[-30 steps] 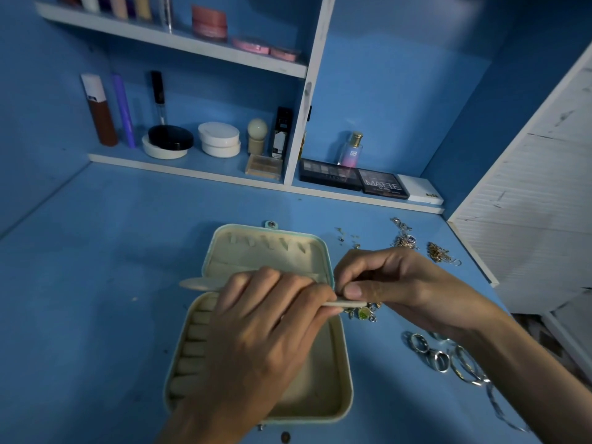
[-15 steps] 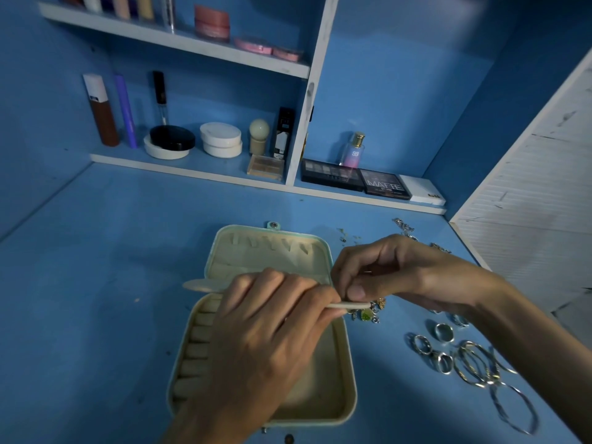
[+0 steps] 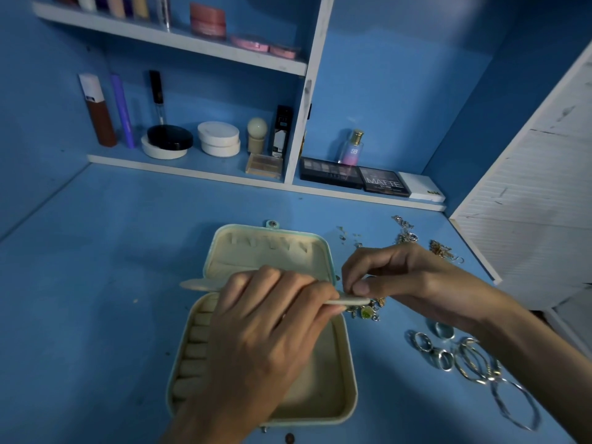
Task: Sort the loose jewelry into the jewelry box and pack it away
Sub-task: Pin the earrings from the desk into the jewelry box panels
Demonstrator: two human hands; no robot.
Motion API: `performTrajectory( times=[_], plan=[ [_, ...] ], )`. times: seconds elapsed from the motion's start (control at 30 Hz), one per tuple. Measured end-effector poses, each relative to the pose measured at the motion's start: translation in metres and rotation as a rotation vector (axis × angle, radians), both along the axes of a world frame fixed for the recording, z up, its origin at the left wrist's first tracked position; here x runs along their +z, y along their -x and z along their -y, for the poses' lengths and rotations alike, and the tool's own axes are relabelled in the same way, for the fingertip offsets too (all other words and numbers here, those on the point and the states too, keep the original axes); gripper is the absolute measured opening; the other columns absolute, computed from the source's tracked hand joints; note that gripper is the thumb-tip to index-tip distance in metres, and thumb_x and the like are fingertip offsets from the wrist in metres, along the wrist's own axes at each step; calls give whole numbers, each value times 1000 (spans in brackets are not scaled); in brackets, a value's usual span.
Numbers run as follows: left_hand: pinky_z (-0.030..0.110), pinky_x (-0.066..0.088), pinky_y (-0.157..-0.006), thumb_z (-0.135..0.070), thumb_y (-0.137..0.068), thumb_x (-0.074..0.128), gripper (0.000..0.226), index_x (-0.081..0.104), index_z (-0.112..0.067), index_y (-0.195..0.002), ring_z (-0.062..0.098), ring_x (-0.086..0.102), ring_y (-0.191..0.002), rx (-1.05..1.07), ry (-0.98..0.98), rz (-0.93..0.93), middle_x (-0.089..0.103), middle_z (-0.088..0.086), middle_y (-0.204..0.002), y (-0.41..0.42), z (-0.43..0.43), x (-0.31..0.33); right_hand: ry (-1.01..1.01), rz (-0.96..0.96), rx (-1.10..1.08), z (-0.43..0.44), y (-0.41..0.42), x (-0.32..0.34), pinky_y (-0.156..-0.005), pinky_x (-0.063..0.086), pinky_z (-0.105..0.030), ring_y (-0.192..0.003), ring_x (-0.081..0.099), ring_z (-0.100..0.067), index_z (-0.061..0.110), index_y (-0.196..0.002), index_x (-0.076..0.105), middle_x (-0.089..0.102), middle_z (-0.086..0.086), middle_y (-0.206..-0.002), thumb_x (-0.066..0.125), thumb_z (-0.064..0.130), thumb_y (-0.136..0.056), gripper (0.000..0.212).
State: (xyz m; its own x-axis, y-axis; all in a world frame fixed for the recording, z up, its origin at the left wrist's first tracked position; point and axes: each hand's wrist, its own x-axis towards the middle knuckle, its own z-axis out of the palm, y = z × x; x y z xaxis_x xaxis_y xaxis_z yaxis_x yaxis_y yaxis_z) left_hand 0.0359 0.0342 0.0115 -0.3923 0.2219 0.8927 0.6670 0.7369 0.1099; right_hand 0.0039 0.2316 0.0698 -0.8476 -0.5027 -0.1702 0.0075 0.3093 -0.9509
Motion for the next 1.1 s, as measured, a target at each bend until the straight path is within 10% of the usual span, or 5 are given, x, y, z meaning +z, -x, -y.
performTrajectory(
  times=[1.1],
  plan=[
    [30, 31, -67, -35, -92, 63, 15, 55, -23, -89, 15, 48, -73, -10, 1, -9, 64, -6, -74, 1, 0, 1, -68, -103, -7, -9, -2, 4, -71, 43, -30, -76, 58, -16, 17, -76, 75, 65, -4, -80, 68, 11, -73, 10]
  ],
)
